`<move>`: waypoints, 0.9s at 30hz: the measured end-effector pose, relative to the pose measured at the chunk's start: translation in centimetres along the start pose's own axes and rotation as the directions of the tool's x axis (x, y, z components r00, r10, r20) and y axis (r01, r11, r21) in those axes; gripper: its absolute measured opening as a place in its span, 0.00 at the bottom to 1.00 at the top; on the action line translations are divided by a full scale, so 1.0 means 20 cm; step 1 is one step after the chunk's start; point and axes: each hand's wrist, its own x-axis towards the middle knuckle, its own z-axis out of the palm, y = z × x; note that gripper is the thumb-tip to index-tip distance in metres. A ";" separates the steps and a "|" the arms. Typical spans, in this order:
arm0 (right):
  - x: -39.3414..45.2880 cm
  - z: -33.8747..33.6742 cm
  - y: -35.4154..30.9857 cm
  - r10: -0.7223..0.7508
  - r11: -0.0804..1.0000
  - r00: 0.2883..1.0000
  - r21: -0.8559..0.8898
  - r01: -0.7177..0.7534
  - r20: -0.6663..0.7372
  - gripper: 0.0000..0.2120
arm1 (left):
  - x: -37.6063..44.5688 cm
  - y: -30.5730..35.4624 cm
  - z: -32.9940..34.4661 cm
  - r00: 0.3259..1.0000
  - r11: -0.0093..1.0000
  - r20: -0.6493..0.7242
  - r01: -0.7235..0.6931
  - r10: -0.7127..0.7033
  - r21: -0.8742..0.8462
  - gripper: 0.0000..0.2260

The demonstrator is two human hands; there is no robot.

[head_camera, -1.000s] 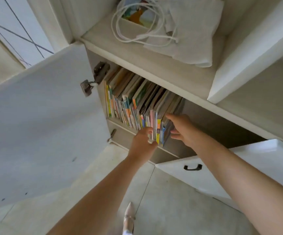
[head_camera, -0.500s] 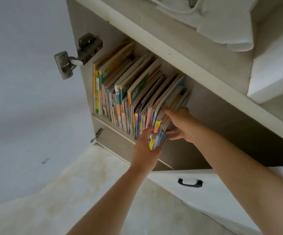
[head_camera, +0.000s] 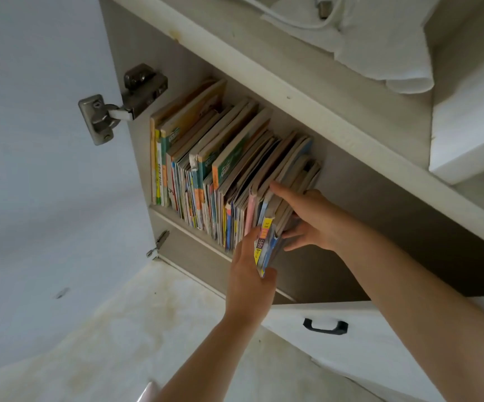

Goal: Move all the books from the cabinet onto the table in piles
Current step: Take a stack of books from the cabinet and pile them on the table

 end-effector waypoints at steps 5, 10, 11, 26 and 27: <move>-0.02 -0.05 0.01 0.036 0.998 0.999 0.059 -0.037 0.019 0.32 | -0.01 0.00 0.01 0.989 0.977 -0.021 -0.143 0.148 0.161 0.32; -0.05 -0.11 0.03 0.148 0.983 0.988 0.114 -0.142 -0.044 0.17 | -0.05 0.02 0.03 0.968 0.958 0.143 -0.228 0.204 0.176 0.30; -0.04 -0.10 0.02 0.179 0.978 0.982 0.124 -0.170 -0.065 0.21 | -0.05 0.02 0.03 0.968 0.966 0.171 -0.210 0.184 0.150 0.31; -0.04 0.01 -0.03 0.094 0.994 0.989 0.063 -0.088 -0.110 0.43 | -0.02 -0.03 -0.01 0.987 0.995 0.141 -0.081 0.071 0.061 0.32; -0.05 -0.01 -0.02 0.089 0.995 0.990 0.062 -0.083 -0.106 0.40 | -0.02 -0.03 -0.01 0.990 0.993 0.109 -0.093 0.086 0.067 0.31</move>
